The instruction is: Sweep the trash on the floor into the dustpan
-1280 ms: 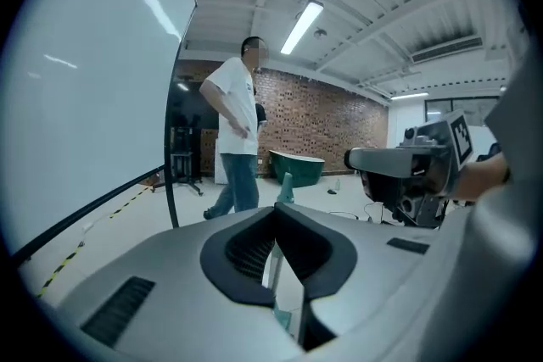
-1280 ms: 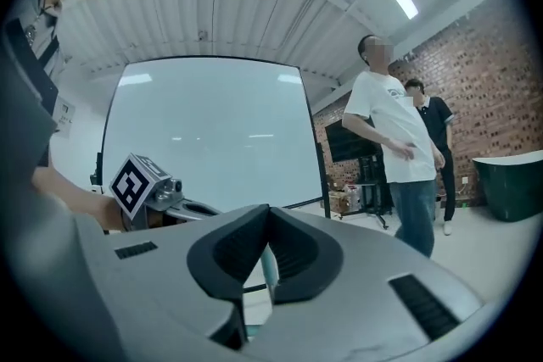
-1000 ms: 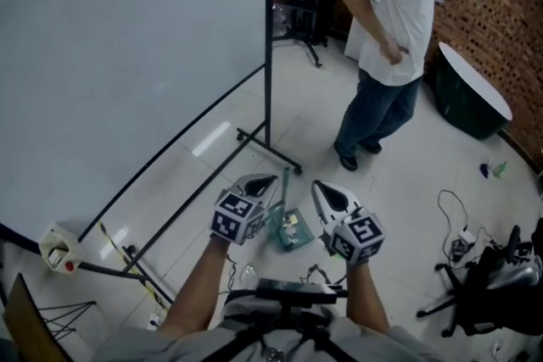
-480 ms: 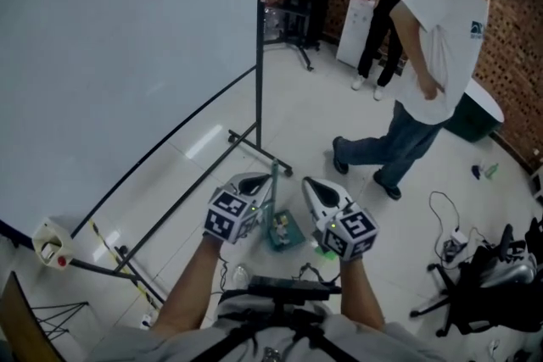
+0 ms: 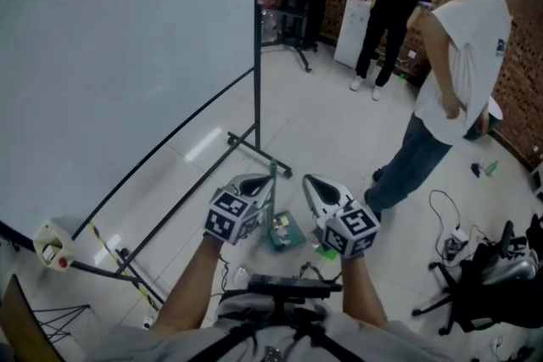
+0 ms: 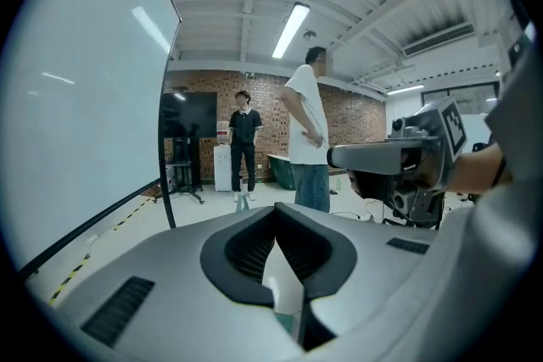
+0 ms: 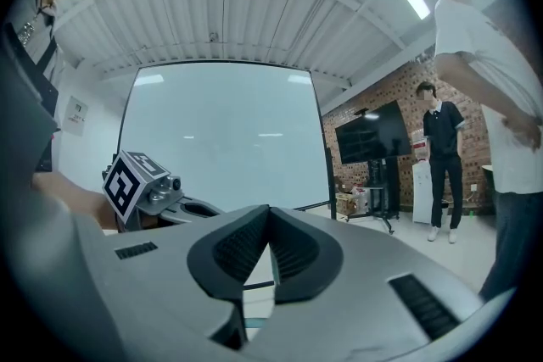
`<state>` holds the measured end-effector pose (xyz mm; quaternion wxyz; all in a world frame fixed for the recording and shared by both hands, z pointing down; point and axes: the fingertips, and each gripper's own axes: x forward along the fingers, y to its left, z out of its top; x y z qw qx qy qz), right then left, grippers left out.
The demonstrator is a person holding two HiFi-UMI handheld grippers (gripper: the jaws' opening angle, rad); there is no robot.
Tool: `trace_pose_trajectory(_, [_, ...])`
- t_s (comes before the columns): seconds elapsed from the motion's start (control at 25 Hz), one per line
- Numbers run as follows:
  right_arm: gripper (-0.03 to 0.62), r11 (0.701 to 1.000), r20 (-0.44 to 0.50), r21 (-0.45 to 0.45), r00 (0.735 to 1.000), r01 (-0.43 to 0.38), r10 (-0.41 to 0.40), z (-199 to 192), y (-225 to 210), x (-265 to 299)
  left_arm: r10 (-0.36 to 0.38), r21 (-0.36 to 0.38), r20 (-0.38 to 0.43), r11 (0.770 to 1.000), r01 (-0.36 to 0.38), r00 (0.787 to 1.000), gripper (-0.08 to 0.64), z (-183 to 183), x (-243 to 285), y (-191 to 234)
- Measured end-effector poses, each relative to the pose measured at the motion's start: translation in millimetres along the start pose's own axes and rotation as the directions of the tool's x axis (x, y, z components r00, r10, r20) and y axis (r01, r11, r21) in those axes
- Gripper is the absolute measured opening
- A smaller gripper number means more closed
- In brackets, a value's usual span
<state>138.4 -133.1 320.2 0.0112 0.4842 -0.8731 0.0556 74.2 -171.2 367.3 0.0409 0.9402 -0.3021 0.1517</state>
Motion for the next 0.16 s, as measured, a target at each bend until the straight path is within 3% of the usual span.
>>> trace_pose_trajectory(0.16, [0.000,1.000,-0.003,-0.001,1.000,0.009,-0.009,3.2,-1.1,-1.1,-0.007,0.006,0.007,1.000,0.007,1.000,0.005,3.3,0.8,-1.9])
